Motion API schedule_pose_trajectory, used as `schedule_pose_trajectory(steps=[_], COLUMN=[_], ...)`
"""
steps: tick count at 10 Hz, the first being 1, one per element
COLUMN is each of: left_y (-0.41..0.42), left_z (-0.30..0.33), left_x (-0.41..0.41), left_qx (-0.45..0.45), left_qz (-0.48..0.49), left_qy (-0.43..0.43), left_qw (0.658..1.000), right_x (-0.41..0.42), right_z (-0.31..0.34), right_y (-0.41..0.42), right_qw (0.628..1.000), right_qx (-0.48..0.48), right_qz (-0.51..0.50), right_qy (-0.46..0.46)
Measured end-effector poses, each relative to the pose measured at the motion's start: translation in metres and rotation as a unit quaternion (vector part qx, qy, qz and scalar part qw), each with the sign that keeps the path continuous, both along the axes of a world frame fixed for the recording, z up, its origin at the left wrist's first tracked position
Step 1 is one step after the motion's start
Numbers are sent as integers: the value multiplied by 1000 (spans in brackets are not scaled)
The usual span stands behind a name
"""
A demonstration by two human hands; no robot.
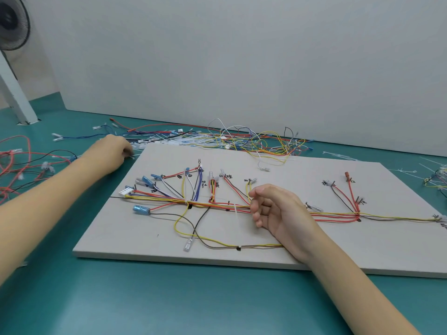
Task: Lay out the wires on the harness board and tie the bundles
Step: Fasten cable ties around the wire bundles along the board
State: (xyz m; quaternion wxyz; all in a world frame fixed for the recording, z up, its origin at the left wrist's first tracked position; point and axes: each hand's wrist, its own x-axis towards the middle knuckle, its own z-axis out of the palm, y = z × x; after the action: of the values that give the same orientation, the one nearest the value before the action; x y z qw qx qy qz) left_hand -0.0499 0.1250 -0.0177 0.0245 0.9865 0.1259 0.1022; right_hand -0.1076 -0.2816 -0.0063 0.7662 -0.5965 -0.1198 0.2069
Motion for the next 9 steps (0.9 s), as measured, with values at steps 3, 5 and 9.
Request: schedule_pose_trajectory(steps=[3,5,9], left_y=[-3,-4,-124], left_z=[-2,-2,70], left_x=[-10,-7,-28], left_qx=[-30,-67,-166], left_qz=[-30,-17,-195], left_qy=[-44,-123,-363], left_qw=[998,990,896], right_x=[1,0,1], right_z=[-1,0,1], right_y=[1,1,-2], right_qw=[1000,1000,999], right_qx=[-6,-9,17], right_qz=[1,4,-2], right_qy=[-5,-6,38])
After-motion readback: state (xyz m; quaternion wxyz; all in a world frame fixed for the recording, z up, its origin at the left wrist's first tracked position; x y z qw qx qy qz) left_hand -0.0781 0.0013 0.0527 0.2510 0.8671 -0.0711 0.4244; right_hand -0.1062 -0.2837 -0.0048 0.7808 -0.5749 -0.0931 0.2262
